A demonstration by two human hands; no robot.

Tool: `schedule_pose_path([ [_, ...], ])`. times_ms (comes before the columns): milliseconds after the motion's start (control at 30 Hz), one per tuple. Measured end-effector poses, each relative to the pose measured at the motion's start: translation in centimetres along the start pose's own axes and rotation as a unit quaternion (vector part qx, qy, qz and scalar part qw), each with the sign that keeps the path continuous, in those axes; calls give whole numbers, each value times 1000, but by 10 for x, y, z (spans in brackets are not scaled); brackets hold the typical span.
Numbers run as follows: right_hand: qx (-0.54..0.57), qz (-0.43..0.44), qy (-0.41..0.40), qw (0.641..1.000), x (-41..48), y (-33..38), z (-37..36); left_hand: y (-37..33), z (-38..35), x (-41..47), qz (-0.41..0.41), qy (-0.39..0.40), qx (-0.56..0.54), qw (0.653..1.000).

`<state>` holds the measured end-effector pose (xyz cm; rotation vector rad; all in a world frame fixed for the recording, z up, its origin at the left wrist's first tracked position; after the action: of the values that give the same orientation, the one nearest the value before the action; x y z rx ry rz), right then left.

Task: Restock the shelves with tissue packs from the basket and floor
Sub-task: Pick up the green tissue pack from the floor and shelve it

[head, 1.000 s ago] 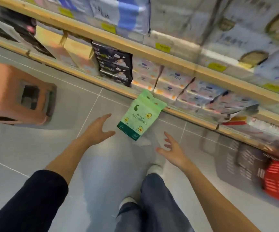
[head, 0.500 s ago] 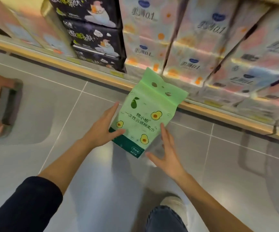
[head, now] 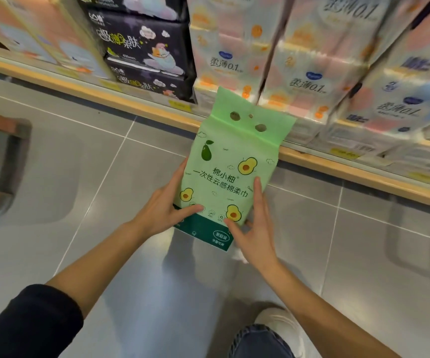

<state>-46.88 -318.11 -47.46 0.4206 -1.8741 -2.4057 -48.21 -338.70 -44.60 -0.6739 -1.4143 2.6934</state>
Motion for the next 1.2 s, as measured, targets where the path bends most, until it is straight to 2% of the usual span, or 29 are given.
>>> schedule_pose_path([
  [200, -42, -30, 82, 995, -19, 74, 33, -55, 22, -52, 33, 2, -45, 998],
  [433, -66, -19, 107, 992, -64, 232, 92, -185, 79, -122, 23, -1, -60, 998],
  [600, -83, 7, 64, 994, -108, 380, 144, -313, 137, -171, -5, -8, -54, 999],
  [833, -100, 52, 7, 994, -178, 563, 214, -492, 214, -242, -104, -3, -22, 994],
  [1033, -121, 86, -71, 986, -242, 679, 284, -634, 245, -288, -208, 16, 10, 978],
  [1200, -143, 108, -152, 972, -301, 745, 353, -741, 232, -306, -285, 36, 17, 958],
])
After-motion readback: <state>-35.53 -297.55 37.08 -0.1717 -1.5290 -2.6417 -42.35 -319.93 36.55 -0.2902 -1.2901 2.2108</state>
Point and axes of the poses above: each hand's wrist, its own x-axis towards the middle knuckle, its own z-axis out of the back of the hand, y = z × x, the point moved 1 cm from there along x, towards the middle knuckle, and after that the axes turned 5 degrees about y, right-handed, at the moved point
